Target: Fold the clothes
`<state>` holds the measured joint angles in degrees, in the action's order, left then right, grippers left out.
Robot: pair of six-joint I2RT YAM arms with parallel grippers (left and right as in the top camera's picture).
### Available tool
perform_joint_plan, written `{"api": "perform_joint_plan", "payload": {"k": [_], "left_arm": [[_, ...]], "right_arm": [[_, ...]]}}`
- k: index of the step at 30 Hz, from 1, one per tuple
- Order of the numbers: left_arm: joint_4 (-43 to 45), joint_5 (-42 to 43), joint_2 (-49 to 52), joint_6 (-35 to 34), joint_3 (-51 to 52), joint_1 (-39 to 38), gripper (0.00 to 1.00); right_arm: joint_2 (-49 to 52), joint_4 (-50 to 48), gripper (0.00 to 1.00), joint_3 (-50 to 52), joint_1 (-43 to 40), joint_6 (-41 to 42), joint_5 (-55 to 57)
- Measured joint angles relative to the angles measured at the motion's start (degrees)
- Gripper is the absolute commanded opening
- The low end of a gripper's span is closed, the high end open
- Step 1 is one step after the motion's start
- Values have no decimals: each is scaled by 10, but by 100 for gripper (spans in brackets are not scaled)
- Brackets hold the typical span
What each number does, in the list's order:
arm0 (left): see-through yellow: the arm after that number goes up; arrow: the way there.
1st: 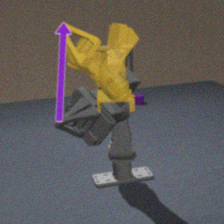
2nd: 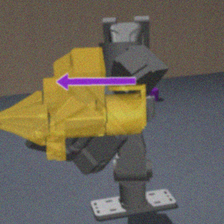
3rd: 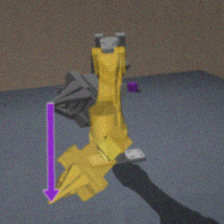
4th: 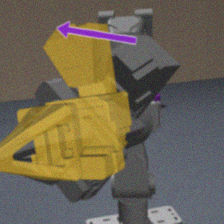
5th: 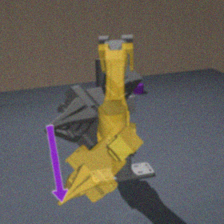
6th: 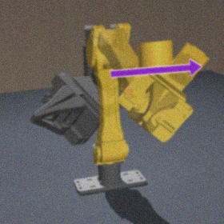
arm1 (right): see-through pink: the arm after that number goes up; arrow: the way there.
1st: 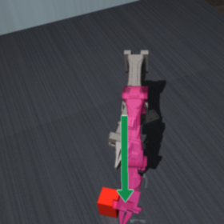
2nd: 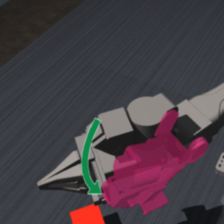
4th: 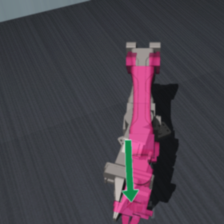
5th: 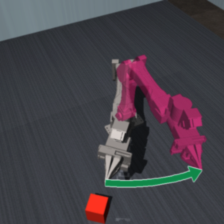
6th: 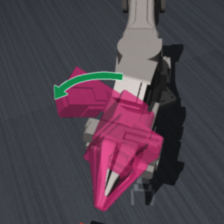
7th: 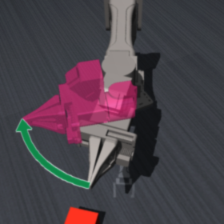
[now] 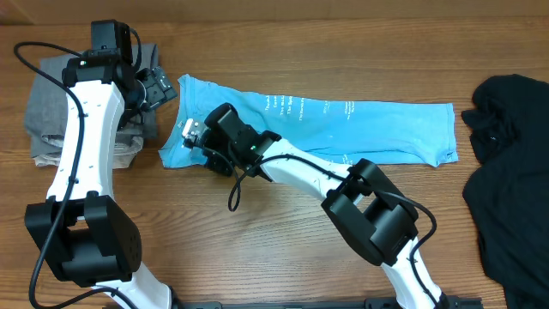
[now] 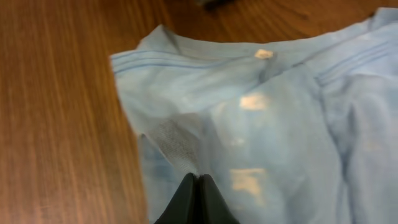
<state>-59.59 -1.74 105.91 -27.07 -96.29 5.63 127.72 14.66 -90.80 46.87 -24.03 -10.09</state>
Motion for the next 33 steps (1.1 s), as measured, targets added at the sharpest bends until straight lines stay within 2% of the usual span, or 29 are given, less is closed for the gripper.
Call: {"api": "perform_joint_plan", "payload": {"k": [8, 9, 10, 11, 12, 14, 18, 21, 27, 30, 33], "left_arm": [[0, 0, 0, 0, 0, 0, 100], [0, 0, 0, 0, 0, 0, 100], [0, 0, 0, 0, 0, 0, 100], [0, 0, 0, 0, 0, 0, 100], [0, 0, 0, 0, 0, 0, 100], [0, 0, 0, 0, 0, 0, 100], [0, 0, 0, 0, 0, 0, 100], [0, 0, 0, 0, 0, 0, 100], [0, 0, 0, 0, 0, 0, 100], [0, 0, 0, 0, 0, 0, 100], [0, 0, 0, 0, 0, 0, 100]], "right_arm": [[0, -5, 4, 0, -38, 0, 0], [1, -9, 6, 0, -40, 0, 0], [1, -12, 26, 0, -41, 1, 0], [2, -16, 36, 0, -41, 4, 0], [3, -21, 54, 0, -41, 5, 0], [5, -31, 80, 0, -40, 19, -1], [5, -49, 87, -1, -42, 64, -2], [0, -30, 82, -2, -50, 103, -3], [-38, 77, 60, -3, -72, 136, -29], [-52, 131, 37, -4, -71, 142, -59], [-53, 170, 10, -5, -67, 155, -97]]}}
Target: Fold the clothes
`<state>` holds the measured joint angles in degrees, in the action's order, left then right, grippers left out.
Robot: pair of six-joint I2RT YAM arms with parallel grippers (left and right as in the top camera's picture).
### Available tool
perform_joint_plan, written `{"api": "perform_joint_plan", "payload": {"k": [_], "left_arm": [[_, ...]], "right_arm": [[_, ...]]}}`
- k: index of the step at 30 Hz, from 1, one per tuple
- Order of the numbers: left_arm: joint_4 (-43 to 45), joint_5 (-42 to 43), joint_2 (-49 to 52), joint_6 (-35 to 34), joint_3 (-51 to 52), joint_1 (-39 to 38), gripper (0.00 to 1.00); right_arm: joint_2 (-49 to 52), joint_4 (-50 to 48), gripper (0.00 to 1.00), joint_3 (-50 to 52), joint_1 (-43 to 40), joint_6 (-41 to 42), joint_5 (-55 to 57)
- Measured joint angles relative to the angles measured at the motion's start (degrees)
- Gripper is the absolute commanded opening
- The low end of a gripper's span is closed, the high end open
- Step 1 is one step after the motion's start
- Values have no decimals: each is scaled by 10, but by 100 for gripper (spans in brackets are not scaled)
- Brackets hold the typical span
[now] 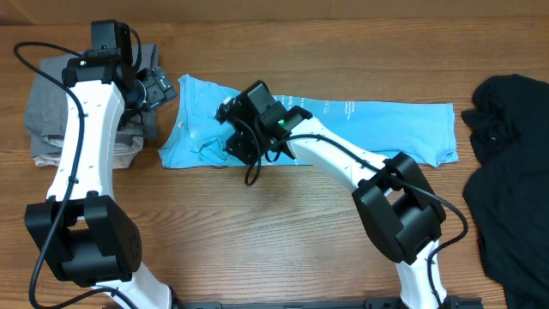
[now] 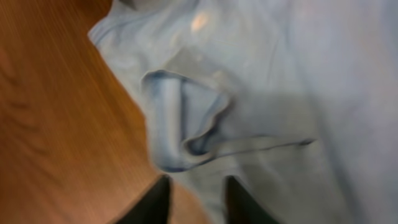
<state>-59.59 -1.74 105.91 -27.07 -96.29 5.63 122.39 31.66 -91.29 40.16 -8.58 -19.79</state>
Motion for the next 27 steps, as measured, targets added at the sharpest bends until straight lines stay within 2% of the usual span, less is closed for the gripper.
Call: {"api": "perform_joint_plan", "payload": {"k": [2, 9, 27], "left_arm": [[0, 0, 0, 0, 0, 0, 100], [0, 0, 0, 0, 0, 0, 100], [0, 0, 0, 0, 0, 0, 100]], "right_arm": [[0, 18, 4, 0, 4, 23, -25], [0, 67, 4, 0, 11, 93, -62], [11, 8, 4, 28, 54, 143, -32]]}}
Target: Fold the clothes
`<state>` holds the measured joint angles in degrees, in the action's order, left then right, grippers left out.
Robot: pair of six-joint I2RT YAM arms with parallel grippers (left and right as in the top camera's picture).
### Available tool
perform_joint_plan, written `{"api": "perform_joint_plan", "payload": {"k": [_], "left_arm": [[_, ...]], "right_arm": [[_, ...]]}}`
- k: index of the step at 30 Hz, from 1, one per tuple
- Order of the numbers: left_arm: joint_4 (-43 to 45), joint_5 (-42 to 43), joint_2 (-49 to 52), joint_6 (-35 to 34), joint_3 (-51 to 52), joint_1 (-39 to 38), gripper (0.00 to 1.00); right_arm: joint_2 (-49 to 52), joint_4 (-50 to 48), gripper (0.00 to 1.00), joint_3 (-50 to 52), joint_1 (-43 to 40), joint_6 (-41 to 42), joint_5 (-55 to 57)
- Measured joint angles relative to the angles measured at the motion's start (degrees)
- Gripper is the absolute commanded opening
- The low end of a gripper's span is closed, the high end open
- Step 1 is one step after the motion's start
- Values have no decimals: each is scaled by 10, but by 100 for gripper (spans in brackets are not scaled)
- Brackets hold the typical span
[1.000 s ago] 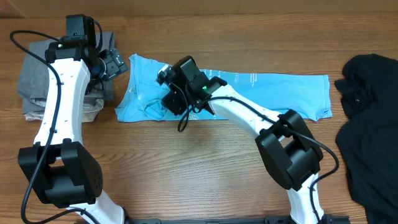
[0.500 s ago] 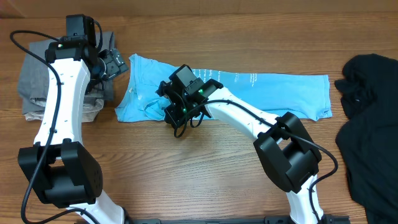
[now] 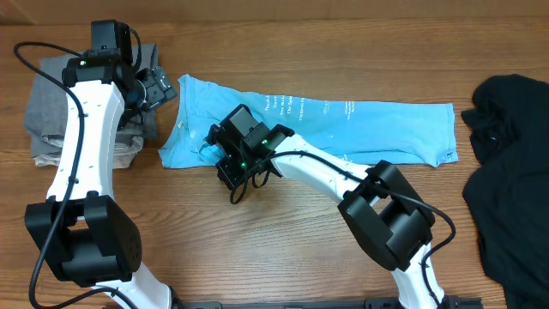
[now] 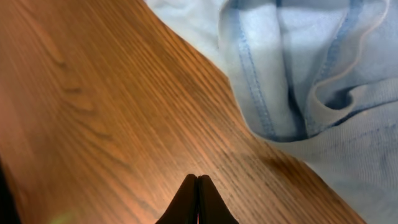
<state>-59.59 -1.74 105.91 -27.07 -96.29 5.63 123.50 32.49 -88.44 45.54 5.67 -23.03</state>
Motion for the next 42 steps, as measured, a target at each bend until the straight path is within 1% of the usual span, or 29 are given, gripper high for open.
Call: {"api": "perform_joint_plan", "payload": {"k": [7, 25, 42], "left_arm": [[0, 0, 0, 0, 0, 0, 100], [0, 0, 0, 0, 0, 0, 100], [0, 0, 0, 0, 0, 0, 100]], "right_arm": [[37, -11, 4, 0, -1, 2, 11], [37, -42, 4, 0, -4, 3, 35], [37, -88, 4, 0, -35, 3, 35]]}}
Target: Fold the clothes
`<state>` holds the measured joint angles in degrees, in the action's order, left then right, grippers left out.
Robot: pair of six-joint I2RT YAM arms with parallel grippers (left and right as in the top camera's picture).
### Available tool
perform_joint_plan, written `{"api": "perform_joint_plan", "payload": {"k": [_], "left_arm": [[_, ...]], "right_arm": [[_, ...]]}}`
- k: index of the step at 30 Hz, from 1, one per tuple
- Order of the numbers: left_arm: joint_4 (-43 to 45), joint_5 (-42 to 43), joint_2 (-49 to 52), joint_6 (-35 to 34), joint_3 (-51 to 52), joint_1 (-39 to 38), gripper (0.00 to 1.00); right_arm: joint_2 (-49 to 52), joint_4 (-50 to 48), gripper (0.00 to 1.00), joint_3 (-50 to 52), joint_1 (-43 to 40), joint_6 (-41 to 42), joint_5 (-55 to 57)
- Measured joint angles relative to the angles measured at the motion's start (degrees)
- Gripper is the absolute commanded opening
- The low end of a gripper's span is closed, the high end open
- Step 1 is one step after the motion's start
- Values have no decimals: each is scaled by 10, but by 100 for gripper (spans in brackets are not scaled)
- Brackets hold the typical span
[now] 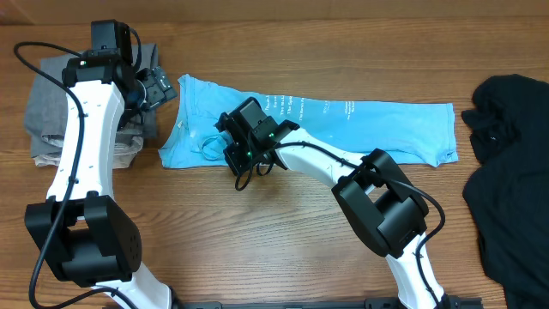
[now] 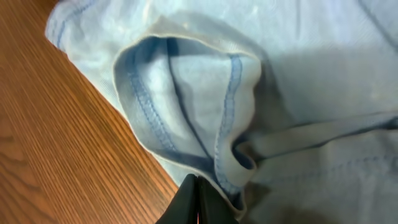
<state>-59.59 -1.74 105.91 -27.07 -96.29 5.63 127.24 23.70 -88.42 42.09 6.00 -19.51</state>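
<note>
A light blue shirt (image 1: pixel 369 129) lies folded into a long strip across the middle of the table. Near its left end a collar-like opening (image 2: pixel 180 99) is puckered up, with stitched hems showing. My right gripper (image 1: pixel 232 160) (image 2: pixel 198 200) is shut, its tips resting at the front hem of that opening, right where the cloth meets the wood. No cloth shows between the fingers. My left gripper (image 1: pixel 161 87) hangs at the far left, between the shirt's end and a grey stack; its jaws are too small to read.
A stack of folded grey clothes (image 1: pixel 51 120) sits at the far left under the left arm. A crumpled black garment (image 1: pixel 515 172) lies at the right edge. Bare wooden table (image 1: pixel 257 240) runs along the front.
My right gripper was shut over bare wood just in front of the shirt; now, still shut, its tips sit at the hem of the puckered opening. The left arm has not moved.
My right gripper was shut at the shirt's left end with cloth raised at its tips. Then it was open above the shirt, a puckered opening lying below. Then it was shut over the table by the front edge, and now at the opening's hem.
</note>
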Motion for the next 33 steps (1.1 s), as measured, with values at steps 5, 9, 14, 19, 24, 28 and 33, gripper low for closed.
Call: {"api": "perform_joint_plan", "payload": {"k": [5, 9, 14, 19, 24, 28, 33], "left_arm": [[0, 0, 0, 0, 0, 0, 100], [0, 0, 0, 0, 0, 0, 100], [0, 0, 0, 0, 0, 0, 100], [0, 0, 0, 0, 0, 0, 100], [0, 0, 0, 0, 0, 0, 100], [0, 0, 0, 0, 0, 0, 100], [0, 0, 0, 0, 0, 0, 100]], "right_arm": [[0, -31, 4, 0, 0, 1, 3], [0, -35, 4, 0, 0, 9, 22], [0, -32, 4, 0, 0, 14, 65], [0, -32, 6, 0, -1, 23, 103], [-4, -26, 14, 0, -1, 31, 122], [-61, 41, 23, 7, -13, 42, 125], [-237, 176, 31, 8, -93, 61, 127]]}}
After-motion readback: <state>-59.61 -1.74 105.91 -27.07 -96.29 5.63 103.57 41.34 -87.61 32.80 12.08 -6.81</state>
